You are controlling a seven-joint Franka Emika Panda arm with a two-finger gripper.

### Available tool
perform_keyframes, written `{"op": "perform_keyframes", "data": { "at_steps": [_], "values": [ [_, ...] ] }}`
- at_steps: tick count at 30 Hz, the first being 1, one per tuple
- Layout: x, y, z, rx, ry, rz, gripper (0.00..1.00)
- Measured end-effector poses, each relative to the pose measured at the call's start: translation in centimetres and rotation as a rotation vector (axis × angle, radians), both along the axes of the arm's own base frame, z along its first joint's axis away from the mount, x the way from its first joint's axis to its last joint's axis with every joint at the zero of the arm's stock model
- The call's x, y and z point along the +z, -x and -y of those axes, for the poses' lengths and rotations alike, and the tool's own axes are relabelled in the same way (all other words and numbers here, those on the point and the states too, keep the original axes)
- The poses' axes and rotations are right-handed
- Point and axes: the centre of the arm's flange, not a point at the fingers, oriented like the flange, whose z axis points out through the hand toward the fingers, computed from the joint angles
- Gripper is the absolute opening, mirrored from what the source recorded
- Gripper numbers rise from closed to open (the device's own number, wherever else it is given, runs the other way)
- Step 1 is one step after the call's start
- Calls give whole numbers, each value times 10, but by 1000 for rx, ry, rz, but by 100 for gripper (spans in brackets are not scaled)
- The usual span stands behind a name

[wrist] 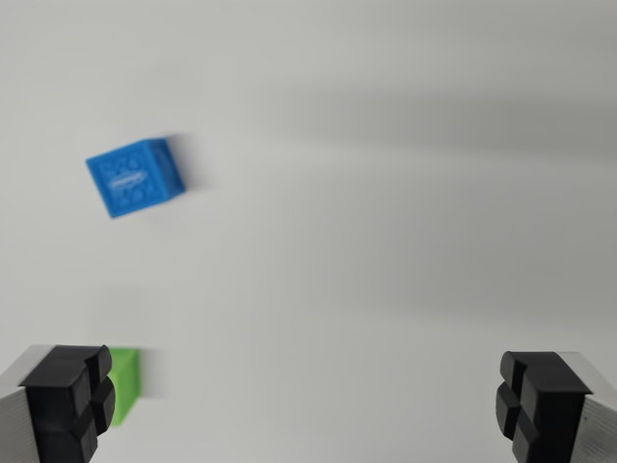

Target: Stack cube

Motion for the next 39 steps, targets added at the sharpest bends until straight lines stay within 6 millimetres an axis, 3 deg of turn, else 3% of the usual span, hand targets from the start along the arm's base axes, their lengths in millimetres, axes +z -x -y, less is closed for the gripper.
{"op": "perform_keyframes", "data": {
  "at_steps": [20, 39],
  "values": [
    [-19, 0, -14, 25, 0, -8, 100],
    [-59, -1, -42, 88, 5, -20, 100]
  ]
}}
